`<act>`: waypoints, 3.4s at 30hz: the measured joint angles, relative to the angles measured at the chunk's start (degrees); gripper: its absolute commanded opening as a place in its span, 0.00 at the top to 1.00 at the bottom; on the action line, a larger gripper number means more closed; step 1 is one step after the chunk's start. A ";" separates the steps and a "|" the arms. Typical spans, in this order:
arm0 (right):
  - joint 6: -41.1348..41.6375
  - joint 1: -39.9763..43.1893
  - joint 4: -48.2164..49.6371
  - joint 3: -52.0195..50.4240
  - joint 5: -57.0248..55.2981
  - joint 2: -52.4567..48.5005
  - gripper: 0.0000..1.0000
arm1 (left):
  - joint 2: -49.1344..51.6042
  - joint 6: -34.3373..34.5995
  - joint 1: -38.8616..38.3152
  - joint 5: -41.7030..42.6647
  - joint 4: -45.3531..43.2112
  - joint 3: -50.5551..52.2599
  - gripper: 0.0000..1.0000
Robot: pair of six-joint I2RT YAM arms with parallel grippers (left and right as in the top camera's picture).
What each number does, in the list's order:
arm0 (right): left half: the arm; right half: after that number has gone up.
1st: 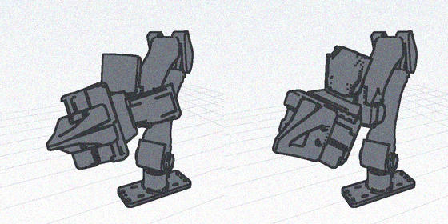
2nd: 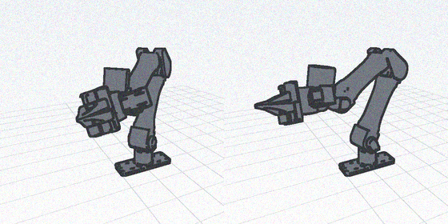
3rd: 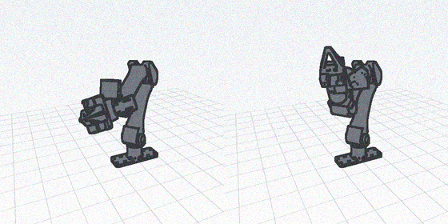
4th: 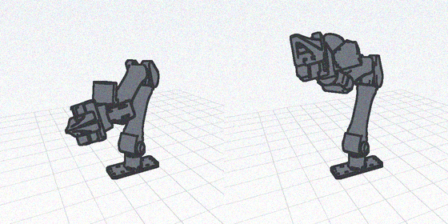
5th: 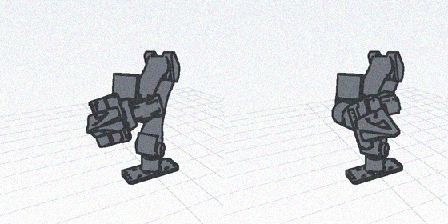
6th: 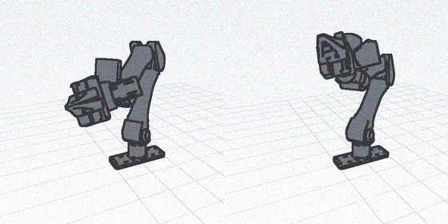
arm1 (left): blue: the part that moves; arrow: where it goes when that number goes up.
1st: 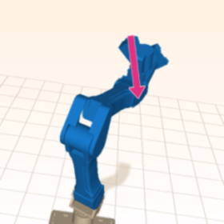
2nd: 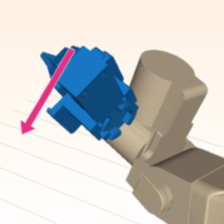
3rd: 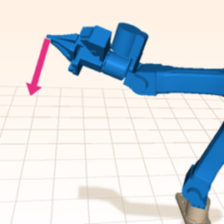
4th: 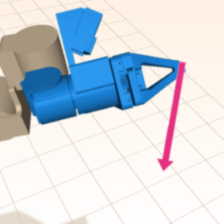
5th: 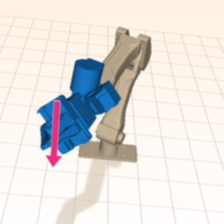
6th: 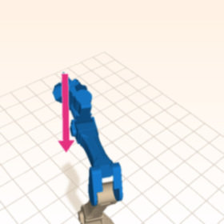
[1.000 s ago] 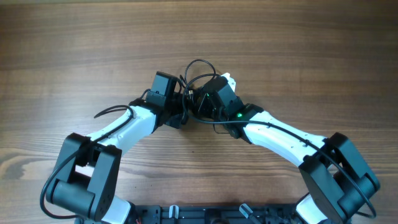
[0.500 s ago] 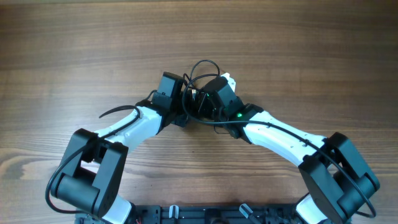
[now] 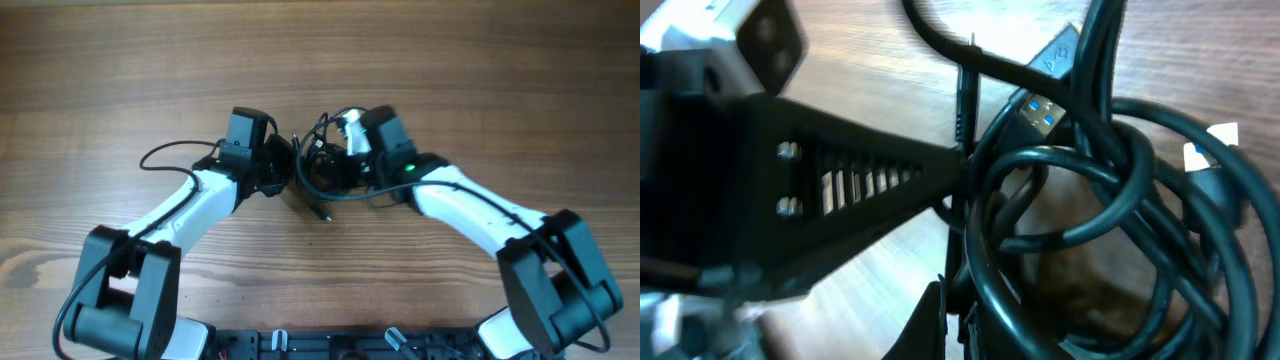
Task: Untangle cables
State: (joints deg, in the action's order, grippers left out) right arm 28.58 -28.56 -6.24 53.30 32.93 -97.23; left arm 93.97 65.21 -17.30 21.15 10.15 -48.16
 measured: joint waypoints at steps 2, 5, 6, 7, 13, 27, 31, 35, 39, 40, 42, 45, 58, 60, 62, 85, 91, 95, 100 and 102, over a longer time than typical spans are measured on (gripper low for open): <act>-1.53 4.15 -3.23 0.09 8.83 0.26 0.96 | -0.85 -1.79 0.44 2.97 0.15 0.00 0.96; -7.15 8.39 -11.80 0.24 17.16 1.22 0.96 | -1.92 -4.15 2.67 3.28 1.03 0.02 0.96; -10.25 9.33 -14.40 0.26 19.21 2.10 0.96 | -2.32 -4.87 5.14 1.29 1.14 0.02 0.96; -12.81 9.49 -16.50 0.48 20.33 2.49 0.96 | -2.89 -5.22 6.60 0.17 1.22 0.04 0.96; -23.82 9.20 -20.48 0.50 23.23 2.86 0.85 | -9.55 -8.61 9.81 -1.73 2.78 0.07 0.96; -32.22 -6.93 -14.93 6.75 6.75 4.15 0.80 | -9.62 4.37 11.13 11.65 9.18 0.07 0.96; -40.13 -7.80 -13.60 6.75 -1.95 11.45 0.73 | -9.62 13.27 12.79 20.41 9.16 0.07 0.96; -49.05 -8.55 -11.28 6.95 -5.01 13.33 0.66 | -9.62 20.06 12.76 29.09 9.18 0.07 0.96; -56.15 -10.75 -11.26 6.97 -9.73 13.33 0.62 | -9.62 22.32 12.76 33.88 9.16 0.07 0.96; -57.27 -11.04 -11.26 6.95 -11.21 13.33 0.61 | -9.62 22.58 12.76 34.51 9.16 0.07 0.96; -59.08 -11.06 -11.32 6.95 -13.49 13.33 0.60 | -9.62 22.60 12.76 34.95 9.11 0.07 0.96; -60.41 -11.06 -12.37 6.95 -17.22 13.31 0.57 | -9.62 22.18 12.76 35.36 9.14 0.07 0.96; -64.65 -11.06 -11.06 6.95 -18.36 13.31 0.30 | -9.62 21.44 12.76 35.60 9.01 0.07 0.96; -64.67 -11.06 -10.64 6.95 -16.63 13.31 0.39 | -9.62 21.40 12.76 35.63 9.01 0.07 0.96; -64.67 -11.06 -10.62 6.95 -16.50 13.31 0.40 | -9.62 21.24 12.76 35.76 9.03 0.07 0.96; -64.87 -10.49 -12.76 6.12 -11.89 13.29 0.96 | -9.62 19.98 12.96 34.62 8.74 0.07 0.96; -64.89 -9.31 -13.55 6.10 -0.04 13.46 0.96 | -10.27 16.31 12.33 32.09 9.64 0.24 0.96; -64.83 -7.63 -15.52 6.08 13.84 14.91 0.96 | -10.82 14.56 11.52 29.57 9.86 0.44 0.96; -58.55 -2.91 -6.34 6.05 41.66 18.82 0.96 | -10.51 10.75 12.92 16.74 8.70 0.44 0.96; -50.88 0.42 -3.21 6.10 44.11 18.82 0.96 | -10.51 10.05 12.92 14.53 9.14 0.44 0.96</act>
State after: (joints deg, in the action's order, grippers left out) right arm -22.31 -28.14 -9.45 59.40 77.03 -78.41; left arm 83.46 75.26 -4.38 35.68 19.29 -47.72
